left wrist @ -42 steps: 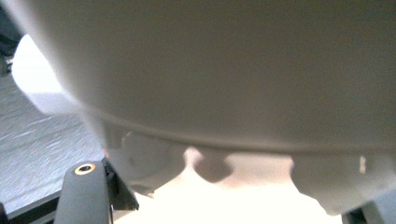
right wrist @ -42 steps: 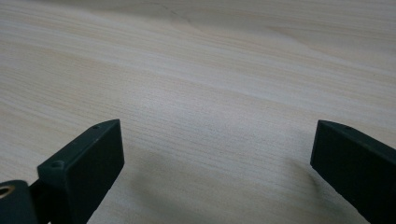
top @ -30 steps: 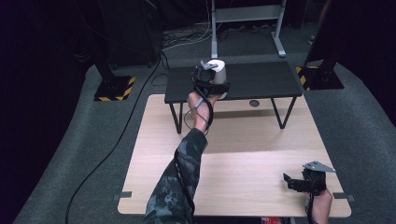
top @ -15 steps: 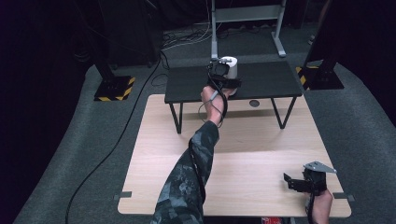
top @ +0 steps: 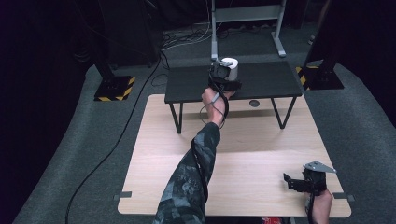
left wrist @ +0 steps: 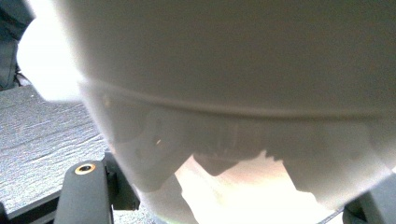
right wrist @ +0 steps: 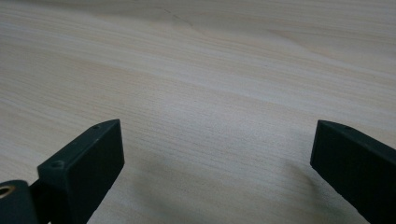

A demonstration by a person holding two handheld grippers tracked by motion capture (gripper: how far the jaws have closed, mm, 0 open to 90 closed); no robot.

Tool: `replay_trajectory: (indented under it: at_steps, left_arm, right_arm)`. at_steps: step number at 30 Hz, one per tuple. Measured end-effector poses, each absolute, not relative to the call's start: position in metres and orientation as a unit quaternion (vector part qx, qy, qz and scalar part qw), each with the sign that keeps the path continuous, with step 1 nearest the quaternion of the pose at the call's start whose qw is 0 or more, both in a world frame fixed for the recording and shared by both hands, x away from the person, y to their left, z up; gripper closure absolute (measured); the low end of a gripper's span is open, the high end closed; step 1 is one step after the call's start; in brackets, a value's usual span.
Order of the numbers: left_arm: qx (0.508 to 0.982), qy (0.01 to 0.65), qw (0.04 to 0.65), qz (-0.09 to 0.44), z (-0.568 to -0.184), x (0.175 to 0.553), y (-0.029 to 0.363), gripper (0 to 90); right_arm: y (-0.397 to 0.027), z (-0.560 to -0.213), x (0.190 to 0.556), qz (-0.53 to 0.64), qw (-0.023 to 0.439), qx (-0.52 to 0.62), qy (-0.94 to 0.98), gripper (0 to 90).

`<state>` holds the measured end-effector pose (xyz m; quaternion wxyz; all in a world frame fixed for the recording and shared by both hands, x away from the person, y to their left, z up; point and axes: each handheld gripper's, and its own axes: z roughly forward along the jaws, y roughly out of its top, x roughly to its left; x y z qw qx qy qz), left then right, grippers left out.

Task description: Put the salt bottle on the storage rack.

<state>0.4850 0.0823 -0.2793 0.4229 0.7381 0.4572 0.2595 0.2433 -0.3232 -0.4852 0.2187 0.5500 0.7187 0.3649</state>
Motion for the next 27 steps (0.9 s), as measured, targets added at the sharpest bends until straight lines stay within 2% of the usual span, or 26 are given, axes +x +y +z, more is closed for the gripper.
replay_trajectory:
  at_steps: [6, 7, 9, 12, 16, 22, 24, 25, 27]
  left_arm:
    - [0.742, 0.447, 0.427, 0.258, -0.281, 0.486, 0.087, 29.6]
    - [0.746, 0.446, 0.423, 0.256, -0.281, 0.486, 0.087, 26.0]
    - [0.745, 0.447, 0.414, 0.270, -0.282, 0.481, 0.083, 9.9]
    - [0.733, 0.449, 0.417, 0.294, -0.287, 0.463, 0.084, 0.0]
    - [0.740, 0.423, 0.416, 0.315, -0.291, 0.434, 0.101, 0.0]
    - [0.756, 0.400, 0.395, 0.336, -0.317, 0.373, 0.150, 0.0]
    - [0.761, 0.406, 0.381, 0.333, -0.334, 0.350, 0.173, 0.0]
    - [0.761, 0.406, 0.381, 0.333, -0.334, 0.350, 0.173, 0.0]
    - [0.759, 0.425, 0.361, 0.336, -0.358, 0.322, 0.199, 0.0]
  right_arm:
    - [-0.324, -0.485, 0.244, 0.366, 0.216, 0.551, 0.718, 1.5]
    - [-0.324, -0.485, 0.244, 0.367, 0.216, 0.551, 0.718, 1.5]
    - [-0.325, -0.485, 0.244, 0.368, 0.215, 0.551, 0.718, 1.5]
    - [-0.325, -0.485, 0.244, 0.369, 0.214, 0.551, 0.718, 1.5]
    - [-0.325, -0.485, 0.244, 0.368, 0.213, 0.552, 0.717, 1.5]
    - [-0.324, -0.484, 0.246, 0.364, 0.212, 0.554, 0.718, 1.5]
    - [-0.324, -0.484, 0.246, 0.363, 0.212, 0.554, 0.718, 1.6]
    - [-0.324, -0.484, 0.246, 0.361, 0.211, 0.555, 0.719, 1.6]
    - [-0.323, -0.483, 0.248, 0.358, 0.210, 0.556, 0.720, 1.5]
